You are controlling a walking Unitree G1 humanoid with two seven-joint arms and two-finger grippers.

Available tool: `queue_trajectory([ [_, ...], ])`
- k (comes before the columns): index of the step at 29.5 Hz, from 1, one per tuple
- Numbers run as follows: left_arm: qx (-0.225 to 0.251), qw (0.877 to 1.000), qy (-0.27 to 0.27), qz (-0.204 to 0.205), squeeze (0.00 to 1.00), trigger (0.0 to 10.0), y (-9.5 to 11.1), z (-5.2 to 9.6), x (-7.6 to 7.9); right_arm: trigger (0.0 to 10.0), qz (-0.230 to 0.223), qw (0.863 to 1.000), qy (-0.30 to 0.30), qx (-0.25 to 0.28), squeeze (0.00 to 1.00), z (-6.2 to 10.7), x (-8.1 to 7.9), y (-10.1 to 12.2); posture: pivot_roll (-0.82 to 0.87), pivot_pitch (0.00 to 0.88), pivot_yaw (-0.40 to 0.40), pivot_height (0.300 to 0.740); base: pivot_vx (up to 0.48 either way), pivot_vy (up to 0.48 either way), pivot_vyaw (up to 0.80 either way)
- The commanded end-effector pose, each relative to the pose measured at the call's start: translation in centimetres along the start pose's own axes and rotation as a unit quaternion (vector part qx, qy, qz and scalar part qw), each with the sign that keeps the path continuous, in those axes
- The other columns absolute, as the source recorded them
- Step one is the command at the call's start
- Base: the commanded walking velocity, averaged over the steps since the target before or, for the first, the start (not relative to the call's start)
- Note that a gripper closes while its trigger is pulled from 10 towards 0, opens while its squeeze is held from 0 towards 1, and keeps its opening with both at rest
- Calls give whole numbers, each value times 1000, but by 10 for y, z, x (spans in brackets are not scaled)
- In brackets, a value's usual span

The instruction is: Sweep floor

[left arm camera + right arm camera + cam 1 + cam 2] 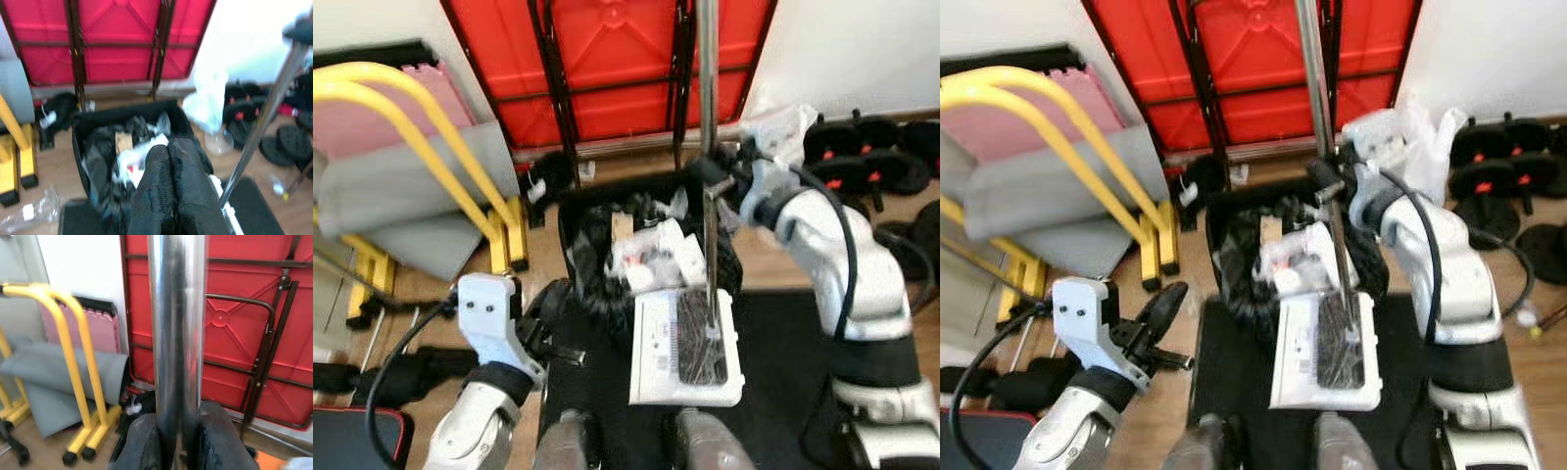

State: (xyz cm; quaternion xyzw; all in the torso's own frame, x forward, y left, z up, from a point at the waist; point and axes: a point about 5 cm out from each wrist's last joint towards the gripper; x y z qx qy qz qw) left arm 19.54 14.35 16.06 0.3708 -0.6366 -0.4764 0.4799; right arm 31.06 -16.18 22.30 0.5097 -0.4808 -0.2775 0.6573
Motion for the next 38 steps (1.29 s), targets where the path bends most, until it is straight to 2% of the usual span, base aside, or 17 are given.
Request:
queue_trajectory([
  [1,-2,999,45,9,0,10000,-6,0,-12,10000,42,999,-2,23,0,4,-2,1,-173,60,-45,740,0,0,0],
  [3,0,999,48,12,0,10000,-7,-1,-12,10000,32,999,-3,13,0,5,-1,-6,-173,60,-45,740,0,0,0],
  [4,1,999,45,16,0,10000,-11,-4,-8,10000,7,1000,14,-15,0,8,-5,-24,-163,46,-52,740,0,0,0],
  [9,0,999,43,17,0,10000,-13,-6,-5,10000,-7,999,30,-25,0,10,-8,-30,-158,40,-57,740,0,0,0],
  [13,-5,999,44,8,0,10000,-15,-4,-6,10000,-42,998,27,-41,0,13,-16,-35,-149,35,-50,735,0,0,0],
  [21,-27,999,44,-13,0,10000,-22,-3,-10,10000,-51,998,10,-36,0,16,-19,-39,-146,33,-35,710,0,0,0],
  [27,-31,999,42,-10,0,10000,-24,-5,-10,10000,-45,998,7,-36,0,18,-20,-41,-151,35,-21,695,0,0,0],
  [38,-37,999,33,-19,0,10000,-24,-4,-11,10000,-40,997,8,-63,0,30,-14,-51,-147,45,-3,655,0,0,0],
])
Point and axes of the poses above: a point about 5 cm out from each wrist's last joint towards the gripper, its own z axis pointing back from the gripper into the wrist, its own y axis along the axis of the wrist's last joint, x = y × z, and after that the axes turned 6 degrees about z, right-handed
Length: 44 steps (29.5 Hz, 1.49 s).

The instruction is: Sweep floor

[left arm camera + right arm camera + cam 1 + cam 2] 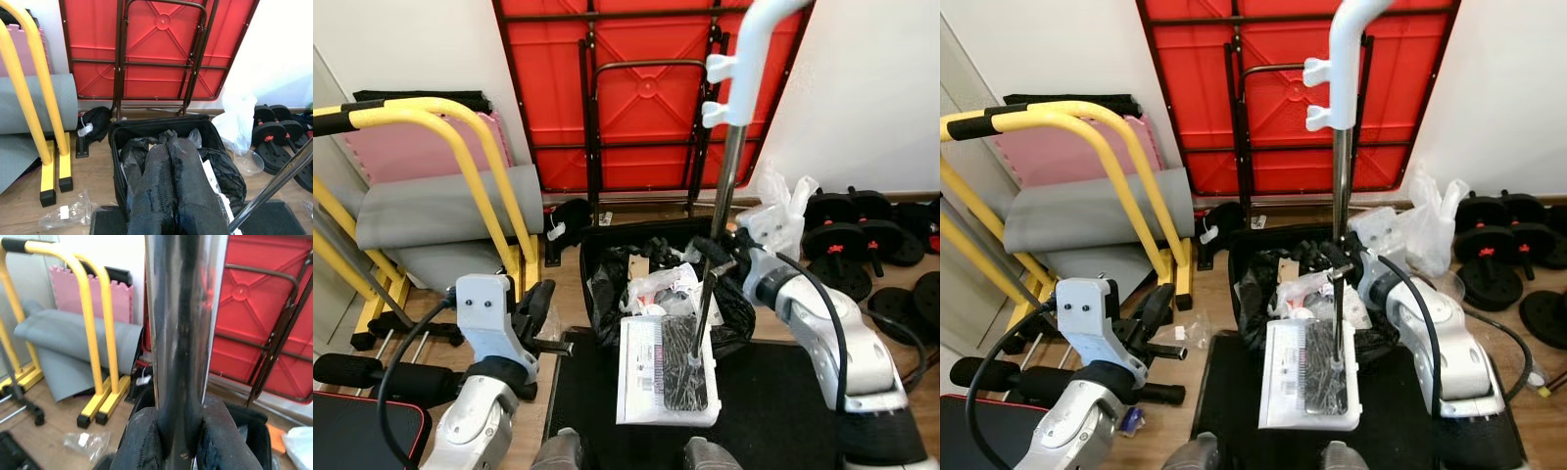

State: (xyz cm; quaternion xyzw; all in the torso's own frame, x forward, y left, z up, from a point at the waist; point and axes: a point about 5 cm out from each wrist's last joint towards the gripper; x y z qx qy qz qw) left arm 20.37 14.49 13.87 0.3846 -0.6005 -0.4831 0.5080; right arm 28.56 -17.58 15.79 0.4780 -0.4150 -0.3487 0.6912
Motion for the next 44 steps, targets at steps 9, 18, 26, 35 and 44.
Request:
queue_trajectory([
  [9,-14,1000,-9,-10,0,10000,-3,3,-2,10000,18,999,1,30,0,9,12,14,-148,55,5,630,0,0,0],
  [18,-17,1000,-12,-10,0,10000,-2,3,-2,10000,26,999,33,17,0,17,12,12,-147,60,10,590,0,0,0],
  [26,-19,1000,-17,-9,0,10000,-2,4,-2,10000,29,998,46,24,0,26,23,22,-154,63,17,565,0,0,0],
  [35,-21,1000,-22,-8,0,10000,-2,3,-2,10000,5,996,92,15,0,45,29,29,-162,67,20,540,0,0,0],
  [44,-22,999,-29,-4,0,10000,-2,3,-2,10000,-14,994,96,-59,0,54,25,4,-169,70,24,510,0,0,0],
])
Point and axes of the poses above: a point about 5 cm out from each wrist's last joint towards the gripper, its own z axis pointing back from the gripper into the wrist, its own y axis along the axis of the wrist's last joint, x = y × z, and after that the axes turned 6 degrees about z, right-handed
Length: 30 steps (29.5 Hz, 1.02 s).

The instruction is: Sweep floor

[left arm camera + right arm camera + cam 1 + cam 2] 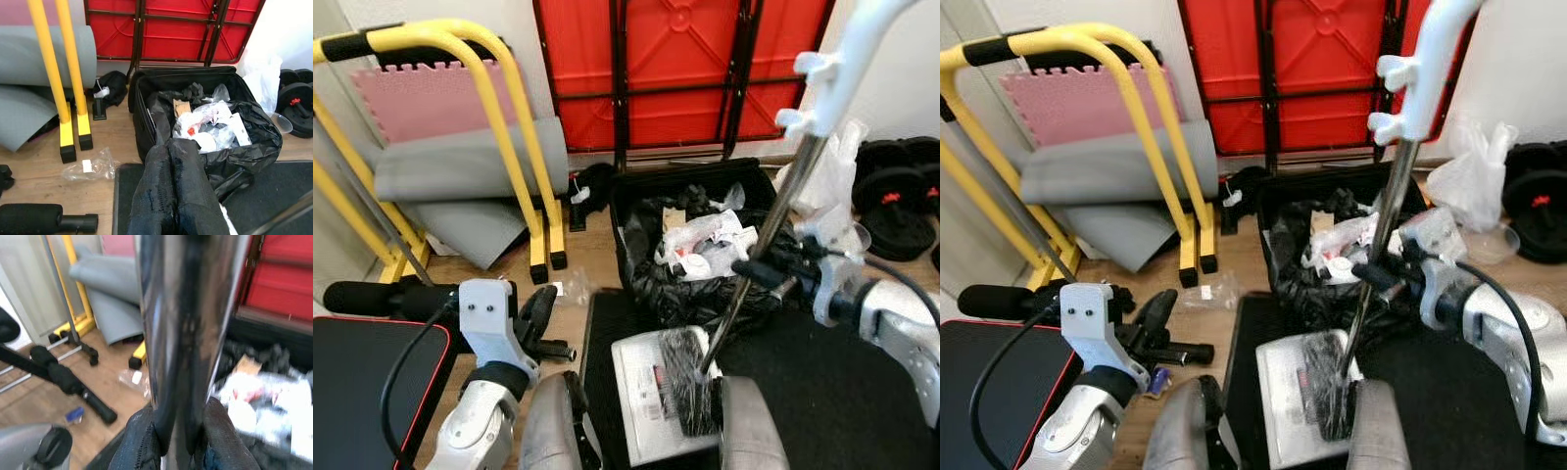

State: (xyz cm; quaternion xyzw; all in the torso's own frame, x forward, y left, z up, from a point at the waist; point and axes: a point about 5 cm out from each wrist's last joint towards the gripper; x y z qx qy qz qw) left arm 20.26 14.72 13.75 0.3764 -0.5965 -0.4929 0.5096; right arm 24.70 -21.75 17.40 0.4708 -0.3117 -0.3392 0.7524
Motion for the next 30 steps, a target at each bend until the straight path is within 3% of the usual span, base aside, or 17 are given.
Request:
queue_trajectory([
  [1,-10,1000,-25,-3,0,10000,-1,1,0,10000,-2,1000,-7,-7,0,0,-1,-2,-168,70,23,510,0,0,0],
  [4,-10,1000,-25,-3,0,10000,-1,1,0,10000,-7,999,-24,-22,0,-2,1,-8,-166,73,24,510,0,0,0],
  [6,-10,1000,-26,-2,0,10000,0,2,0,10000,0,996,-84,-39,0,-7,10,-18,-162,76,25,510,0,0,0],
  [7,-10,1000,-26,-2,0,10000,0,2,0,10000,0,996,-84,-39,0,-7,10,-18,-162,76,25,510,0,0,0],
  [9,-10,1000,-26,-2,0,10000,0,2,0,10000,31,992,-122,-27,0,-6,17,-18,-160,78,26,510,0,0,0],
  [16,-10,1000,-26,-2,0,10000,1,4,1,10000,47,982,-183,5,0,1,34,-11,-157,85,28,510,0,0,0],
  [27,-10,1000,-26,0,0,10000,1,4,1,10000,58,971,-233,-1,0,6,46,-10,-159,88,27,510,0,0,0],
  [28,-9,1000,-26,1,0,10000,1,4,1,10000,40,974,-224,-11,1000,3,44,-18,-159,86,22,510,0,0,0],
  [30,-8,1000,-26,1,0,10000,1,4,2,10000,34,975,-218,-23,1000,1,41,-25,-159,86,22,510,0,0,0],
])
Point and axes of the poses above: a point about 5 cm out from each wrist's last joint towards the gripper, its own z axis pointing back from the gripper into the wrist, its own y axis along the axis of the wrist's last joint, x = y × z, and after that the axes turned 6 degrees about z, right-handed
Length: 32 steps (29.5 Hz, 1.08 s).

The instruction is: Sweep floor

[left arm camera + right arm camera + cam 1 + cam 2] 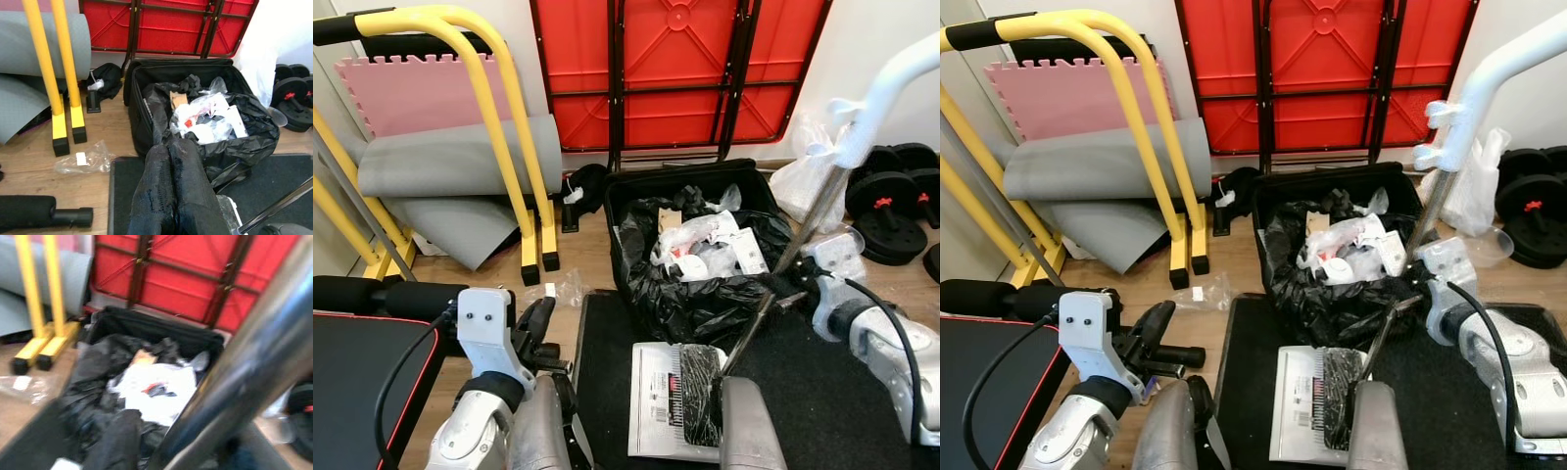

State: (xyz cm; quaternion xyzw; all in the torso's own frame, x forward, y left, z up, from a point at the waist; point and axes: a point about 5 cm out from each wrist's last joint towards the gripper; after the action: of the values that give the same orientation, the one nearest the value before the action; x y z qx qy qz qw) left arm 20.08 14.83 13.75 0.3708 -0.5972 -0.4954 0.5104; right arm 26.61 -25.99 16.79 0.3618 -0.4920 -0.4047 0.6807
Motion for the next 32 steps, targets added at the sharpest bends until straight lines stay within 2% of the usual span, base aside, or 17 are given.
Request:
queue_trajectory([
  [1,-4,1000,-22,-2,0,10000,1,2,3,10000,-5,999,9,-32,1000,0,-7,-18,-155,88,20,510,0,0,0],
  [6,-3,1000,-23,-3,0,10000,1,2,3,10000,-17,997,33,-61,1000,10,-11,-31,-166,89,13,510,0,0,0],
  [7,-3,1000,-23,-4,0,10000,1,2,3,10000,-31,995,56,-73,851,16,-16,-35,-172,89,11,510,0,0,0],
  [9,-3,1000,-23,-4,0,10000,1,2,3,10000,-31,995,56,-73,851,16,-16,-35,-172,89,11,510,0,0,0],
  [10,-3,1000,-24,-6,0,10000,1,3,3,10000,-49,989,105,-88,0,29,-28,-39,-184,88,7,510,0,0,0],
  [12,-1,1000,-19,-15,0,10000,0,5,2,10000,-105,961,230,-116,0,68,-64,-43,-197,88,-3,510,0,0,0],
  [13,-1,1000,-19,-15,0,10000,0,5,2,10000,-105,961,230,-116,0,68,-64,-43,-197,88,-3,510,0,0,0],
  [14,1,1000,-15,-22,0,10000,-1,6,1,10000,-125,949,265,-117,0,83,-77,-44,-202,85,-5,510,0,0,0],
  [16,2,1000,-7,-25,0,10000,-2,9,0,10000,-142,944,278,-107,0,91,-84,-42,-208,84,1,515,0,0,0],
  [22,2,999,4,-32,0,10000,-5,12,2,10000,-152,948,271,-65,0,87,-93,-32,-199,72,2,525,0,0,0],
  [24,1,999,11,-40,0,10000,-7,14,4,10000,-152,952,265,-27,0,78,-99,-22,-189,66,2,530,0,0,0],
  [25,2,998,29,-49,0,10000,-8,16,4,10000,-145,956,253,15,0,67,-106,-11,-175,56,-5,535,0,0,0],
  [27,2,998,29,-49,0,10000,-8,16,4,10000,-145,956,253,15,0,67,-106,-11,-175,56,-5,535,0,0,0],
  [28,1,997,54,-57,0,10000,-10,17,0,10000,-135,958,247,50,0,58,-112,-1,-165,49,-8,540,0,0,0],
  [29,1,997,54,-57,0,10000,-10,17,0,10000,-135,958,247,50,0,58,-112,-1,-165,49,-8,540,0,0,0],
  [30,-5,994,91,-68,0,10000,-15,18,-6,10000,-100,965,231,79,0,51,-117,3,-171,35,-24,545,0,0,0],
  [32,-5,994,91,-68,0,10000,-15,18,-6,10000,-100,965,231,79,0,51,-117,3,-171,35,-24,545,0,0,0],
])
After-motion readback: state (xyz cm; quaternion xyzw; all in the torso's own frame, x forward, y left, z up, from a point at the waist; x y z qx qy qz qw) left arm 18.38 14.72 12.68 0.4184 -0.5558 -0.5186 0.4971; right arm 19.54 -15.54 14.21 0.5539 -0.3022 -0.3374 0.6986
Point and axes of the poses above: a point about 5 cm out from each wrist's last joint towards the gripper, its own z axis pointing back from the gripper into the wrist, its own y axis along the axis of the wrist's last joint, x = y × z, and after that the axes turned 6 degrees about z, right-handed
